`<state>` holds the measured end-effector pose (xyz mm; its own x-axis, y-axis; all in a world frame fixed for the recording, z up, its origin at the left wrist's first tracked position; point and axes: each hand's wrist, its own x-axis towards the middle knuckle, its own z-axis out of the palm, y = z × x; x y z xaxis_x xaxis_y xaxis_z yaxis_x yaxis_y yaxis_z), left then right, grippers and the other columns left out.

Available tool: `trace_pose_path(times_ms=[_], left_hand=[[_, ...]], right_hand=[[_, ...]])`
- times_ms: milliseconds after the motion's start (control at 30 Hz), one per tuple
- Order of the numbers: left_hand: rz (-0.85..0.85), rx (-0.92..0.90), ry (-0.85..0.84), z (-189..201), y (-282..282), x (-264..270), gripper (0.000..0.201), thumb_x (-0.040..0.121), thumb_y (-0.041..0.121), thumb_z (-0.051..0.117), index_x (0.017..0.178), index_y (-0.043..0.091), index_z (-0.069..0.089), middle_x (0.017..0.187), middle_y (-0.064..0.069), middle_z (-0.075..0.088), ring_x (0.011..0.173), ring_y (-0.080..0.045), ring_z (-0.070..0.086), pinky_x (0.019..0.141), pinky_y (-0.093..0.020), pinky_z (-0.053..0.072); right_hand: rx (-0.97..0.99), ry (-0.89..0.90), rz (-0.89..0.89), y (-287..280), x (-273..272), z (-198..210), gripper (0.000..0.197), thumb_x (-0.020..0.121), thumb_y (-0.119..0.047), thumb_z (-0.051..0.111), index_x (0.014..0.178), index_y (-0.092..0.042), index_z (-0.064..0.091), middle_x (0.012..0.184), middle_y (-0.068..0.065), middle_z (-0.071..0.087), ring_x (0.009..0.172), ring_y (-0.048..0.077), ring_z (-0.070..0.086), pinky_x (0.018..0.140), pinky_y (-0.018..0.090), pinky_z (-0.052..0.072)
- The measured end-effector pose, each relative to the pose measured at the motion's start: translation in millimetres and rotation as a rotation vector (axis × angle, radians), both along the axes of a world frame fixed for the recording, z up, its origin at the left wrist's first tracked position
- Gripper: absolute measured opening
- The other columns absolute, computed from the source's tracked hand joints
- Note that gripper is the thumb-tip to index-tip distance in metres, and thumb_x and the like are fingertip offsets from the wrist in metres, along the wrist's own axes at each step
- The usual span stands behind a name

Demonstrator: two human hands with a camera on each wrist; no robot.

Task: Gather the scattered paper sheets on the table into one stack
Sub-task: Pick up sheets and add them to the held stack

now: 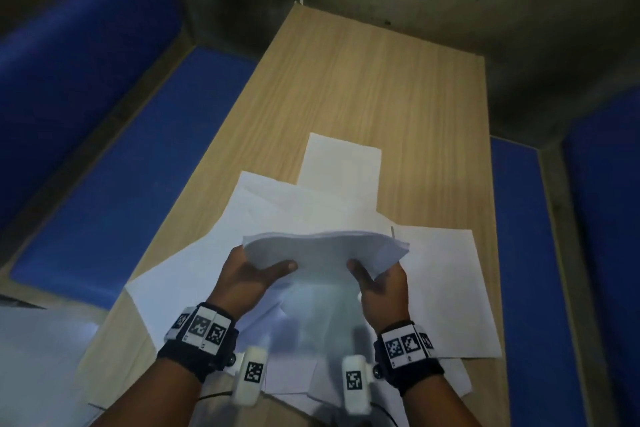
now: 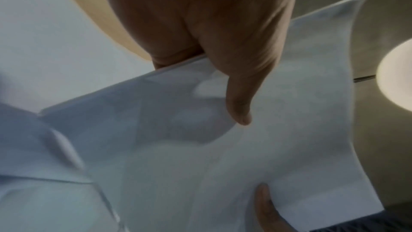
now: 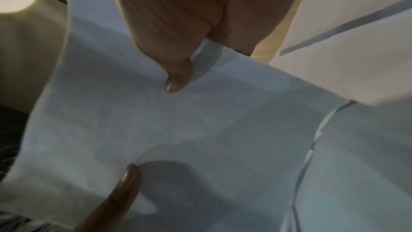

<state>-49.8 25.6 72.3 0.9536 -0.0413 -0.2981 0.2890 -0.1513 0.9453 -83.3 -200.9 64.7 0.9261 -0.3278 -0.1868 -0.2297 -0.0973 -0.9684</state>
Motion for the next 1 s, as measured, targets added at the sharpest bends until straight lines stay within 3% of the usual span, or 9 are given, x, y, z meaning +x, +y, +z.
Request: trace_pose_path(times_ms=[133,333,400,467,533,633,767,867,1000], left_hand=[[0.028,0.046,-0.025,4,0,-2,0.028,0.075,0.012,0.086,0.097,0.019,0.069,0.078,0.016,0.076,0.072,0.006,0.068,0.061,-0.008,0.048],[-0.017,0.016,0.135,-22,-6,-9,0.027,0.079,0.006,0.081,0.09,0.026,0.067,0.077,0.025,0.076,0.074,0.003,0.071,0.062,-0.015,0.053],[0.027,0.03,0.159,-25,-4,-6,0.02,0.08,0.01,0.081,0.085,0.023,0.067,0.073,0.025,0.075,0.074,0.002,0.071,0.059,-0.01,0.051],[0.111,0.058,0.147,-23,1,-2,0.017,0.08,0.013,0.081,0.08,0.021,0.066,0.066,0.028,0.072,0.068,0.009,0.067,0.059,-0.004,0.046],[0.247,0.066,0.121,-10,12,3,0.017,0.08,0.013,0.081,0.085,0.017,0.065,0.069,0.019,0.074,0.071,0.006,0.065,0.073,-0.016,0.047],[0.414,0.096,0.083,-3,38,9,0.037,0.081,0.02,0.081,0.11,0.012,0.061,0.108,-0.007,0.07,0.103,-0.024,0.065,0.088,-0.03,0.041],[0.4,0.277,0.167,0,62,7,0.039,0.088,0.042,0.071,0.113,0.016,0.058,0.13,-0.024,0.062,0.122,-0.04,0.058,0.084,-0.034,0.039],[0.415,0.31,0.186,0,72,2,0.039,0.087,0.043,0.072,0.109,0.016,0.056,0.13,-0.026,0.062,0.121,-0.042,0.059,0.085,-0.037,0.041],[0.418,0.344,0.232,-5,74,-6,0.04,0.085,0.047,0.072,0.105,0.016,0.056,0.127,-0.026,0.064,0.118,-0.043,0.06,0.086,-0.04,0.044]], right_hand=[[-0.179,-0.13,0.023,1,-3,10,0.02,0.084,-0.014,0.072,0.084,-0.032,0.063,0.087,0.002,0.066,0.078,-0.001,0.061,0.068,0.015,0.049],[-0.038,0.124,0.067,-5,-16,-26,0.026,0.091,-0.018,0.066,0.114,-0.024,0.059,0.11,-0.003,0.07,0.1,0.007,0.065,0.091,0.037,0.055],[-0.122,0.195,0.143,-20,-13,-31,0.033,0.086,-0.021,0.071,0.111,-0.036,0.055,0.11,-0.012,0.066,0.102,0.008,0.063,0.083,0.023,0.054],[-0.238,0.258,0.105,-53,-8,-38,0.048,0.077,-0.022,0.08,0.117,-0.03,0.055,0.115,-0.011,0.06,0.104,0.009,0.058,0.079,0.011,0.045],[-0.345,0.338,-0.112,-105,-2,-52,0.064,0.073,-0.026,0.084,0.128,-0.018,0.052,0.125,-0.002,0.054,0.11,0.017,0.056,0.088,0.024,0.049],[-0.633,0.661,-0.364,-185,-2,-79,0.093,0.066,-0.051,0.081,0.139,-0.01,0.039,0.143,0.015,0.047,0.123,0.038,0.053,0.098,0.056,0.046],[-0.728,0.951,-0.335,-259,-17,-132,0.116,0.051,-0.055,0.084,0.141,-0.002,0.032,0.142,0.022,0.047,0.123,0.043,0.053,0.097,0.058,0.047],[-0.686,0.986,-0.271,-254,-13,-112,0.097,0.054,-0.038,0.091,0.128,0.007,0.047,0.128,0.027,0.058,0.11,0.044,0.061,0.086,0.051,0.054],[-0.666,0.922,-0.233,-244,-15,-81,0.035,0.081,-0.014,0.076,0.1,0.012,0.062,0.11,0.029,0.066,0.078,0.03,0.055,0.07,0.035,0.047]])
